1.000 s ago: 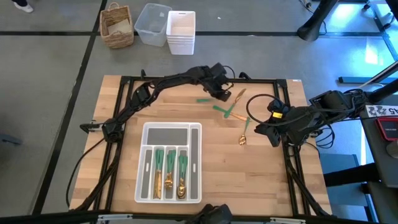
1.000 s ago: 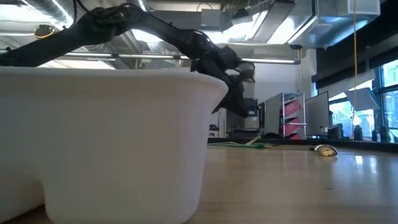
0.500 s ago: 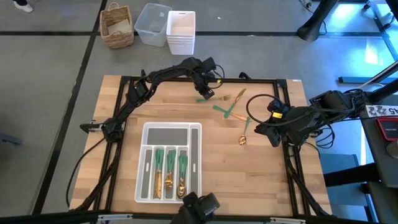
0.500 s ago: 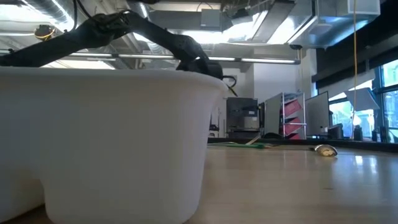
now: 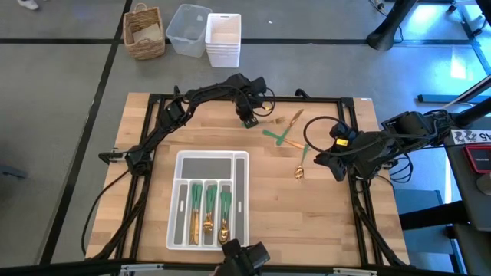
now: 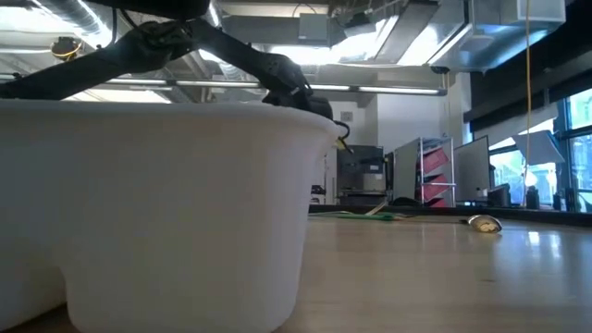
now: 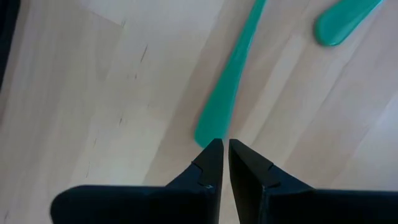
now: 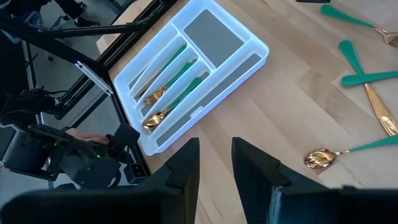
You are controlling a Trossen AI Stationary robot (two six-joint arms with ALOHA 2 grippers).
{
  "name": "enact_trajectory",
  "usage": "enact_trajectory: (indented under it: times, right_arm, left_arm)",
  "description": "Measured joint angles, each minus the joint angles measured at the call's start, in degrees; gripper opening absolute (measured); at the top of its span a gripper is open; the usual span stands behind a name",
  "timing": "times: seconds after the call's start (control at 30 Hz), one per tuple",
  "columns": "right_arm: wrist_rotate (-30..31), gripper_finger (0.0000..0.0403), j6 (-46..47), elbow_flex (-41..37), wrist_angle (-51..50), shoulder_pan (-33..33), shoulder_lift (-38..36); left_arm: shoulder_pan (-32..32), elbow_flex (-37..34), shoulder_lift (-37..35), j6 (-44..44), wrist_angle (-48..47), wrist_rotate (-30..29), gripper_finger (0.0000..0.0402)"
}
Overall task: Sort silverware
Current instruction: Put the fork in the silverware tray
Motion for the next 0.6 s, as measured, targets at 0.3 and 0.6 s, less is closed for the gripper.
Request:
enact_trajectory:
  times: [0.3, 0.6]
  right_arm:
    - [0.0, 0.0095, -3.69, -0.05, 0.54, 0.0, -0.25]
    - [2.64, 0.0095, -7.0, -0.05, -0.23, 0.01, -4.51]
  left_arm:
    - [-0.06, -0.09, 3.06, -0.12, 0.32, -1.74, 0.0019]
    - [-0.28, -0.04, 3.54, -1.06, 1.43, -1.89, 0.0019]
